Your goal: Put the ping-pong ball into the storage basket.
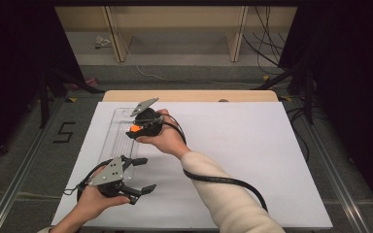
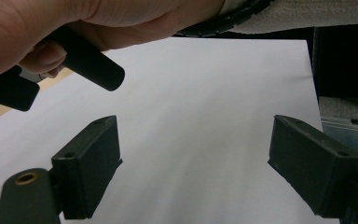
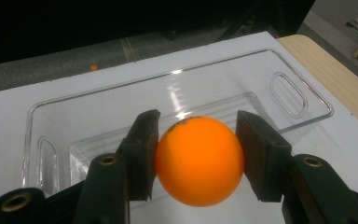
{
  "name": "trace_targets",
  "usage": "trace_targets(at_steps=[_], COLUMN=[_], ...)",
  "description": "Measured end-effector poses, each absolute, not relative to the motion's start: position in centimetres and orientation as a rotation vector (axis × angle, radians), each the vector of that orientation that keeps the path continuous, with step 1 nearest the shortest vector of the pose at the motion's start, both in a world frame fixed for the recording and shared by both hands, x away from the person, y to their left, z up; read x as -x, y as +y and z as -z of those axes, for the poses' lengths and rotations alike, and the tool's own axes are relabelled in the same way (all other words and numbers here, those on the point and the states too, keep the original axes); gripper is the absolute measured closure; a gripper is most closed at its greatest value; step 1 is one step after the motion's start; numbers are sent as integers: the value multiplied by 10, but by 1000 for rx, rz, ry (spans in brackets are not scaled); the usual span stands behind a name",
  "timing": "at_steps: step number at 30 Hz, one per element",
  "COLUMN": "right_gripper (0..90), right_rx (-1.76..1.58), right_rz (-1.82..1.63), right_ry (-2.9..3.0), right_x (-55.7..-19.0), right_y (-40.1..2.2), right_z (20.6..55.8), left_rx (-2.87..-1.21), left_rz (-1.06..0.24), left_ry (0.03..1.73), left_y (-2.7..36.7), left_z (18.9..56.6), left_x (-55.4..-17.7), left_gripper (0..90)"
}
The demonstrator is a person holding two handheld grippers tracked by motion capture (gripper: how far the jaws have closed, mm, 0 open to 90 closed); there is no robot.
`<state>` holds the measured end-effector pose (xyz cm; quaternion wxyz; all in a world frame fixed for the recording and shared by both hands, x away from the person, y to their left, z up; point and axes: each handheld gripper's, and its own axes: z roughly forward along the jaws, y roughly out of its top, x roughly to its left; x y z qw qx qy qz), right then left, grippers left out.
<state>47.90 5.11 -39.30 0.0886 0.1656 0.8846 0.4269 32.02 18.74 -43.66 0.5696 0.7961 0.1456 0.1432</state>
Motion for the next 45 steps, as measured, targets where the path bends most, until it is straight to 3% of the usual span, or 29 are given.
trace_targets(at_steps=[45], right_gripper=[514], right_rx=[-490], right_rz=[-1261], right_ry=[2650], right_x=[-491], right_y=[73], right_z=[395], left_rx=[-1865], left_rz=[-342], left_ry=[351], left_y=[195], left_z=[437], left_x=[-320], left_gripper=[160])
